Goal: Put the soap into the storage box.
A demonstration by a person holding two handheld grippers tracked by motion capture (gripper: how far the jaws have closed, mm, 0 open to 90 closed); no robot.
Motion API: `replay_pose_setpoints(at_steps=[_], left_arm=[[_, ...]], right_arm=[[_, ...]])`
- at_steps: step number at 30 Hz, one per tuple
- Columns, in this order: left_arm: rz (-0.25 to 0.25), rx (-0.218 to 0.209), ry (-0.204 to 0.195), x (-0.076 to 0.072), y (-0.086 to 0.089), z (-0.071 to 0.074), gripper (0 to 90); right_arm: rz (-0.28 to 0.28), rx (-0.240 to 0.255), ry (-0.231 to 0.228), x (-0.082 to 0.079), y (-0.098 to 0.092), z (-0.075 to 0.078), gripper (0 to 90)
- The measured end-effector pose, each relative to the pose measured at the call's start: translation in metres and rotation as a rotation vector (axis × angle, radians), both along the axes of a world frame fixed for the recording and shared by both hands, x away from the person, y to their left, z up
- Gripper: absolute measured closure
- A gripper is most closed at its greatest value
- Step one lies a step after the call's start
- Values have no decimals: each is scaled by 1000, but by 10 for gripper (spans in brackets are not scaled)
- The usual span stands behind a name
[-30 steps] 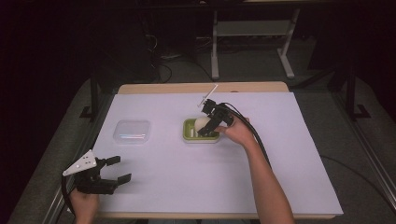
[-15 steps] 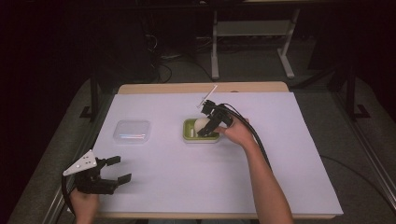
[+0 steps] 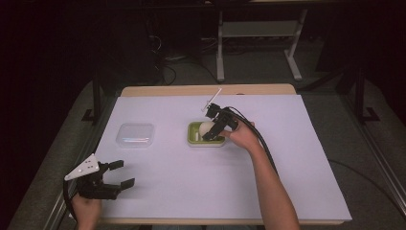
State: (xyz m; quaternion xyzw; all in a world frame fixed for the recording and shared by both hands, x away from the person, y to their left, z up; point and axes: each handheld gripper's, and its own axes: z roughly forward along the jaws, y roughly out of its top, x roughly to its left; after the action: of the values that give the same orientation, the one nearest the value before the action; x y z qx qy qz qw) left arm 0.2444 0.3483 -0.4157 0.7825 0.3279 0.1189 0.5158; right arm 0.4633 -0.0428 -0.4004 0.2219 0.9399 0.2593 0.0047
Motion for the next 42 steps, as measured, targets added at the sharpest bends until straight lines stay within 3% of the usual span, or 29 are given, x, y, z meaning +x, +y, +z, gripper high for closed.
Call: replay_pose_setpoints(at_steps=[42], left_arm=[[-2,1,-1,0,-1,0,132]], right_arm=[[-1,-17,-4,-1,4,-2,231]])
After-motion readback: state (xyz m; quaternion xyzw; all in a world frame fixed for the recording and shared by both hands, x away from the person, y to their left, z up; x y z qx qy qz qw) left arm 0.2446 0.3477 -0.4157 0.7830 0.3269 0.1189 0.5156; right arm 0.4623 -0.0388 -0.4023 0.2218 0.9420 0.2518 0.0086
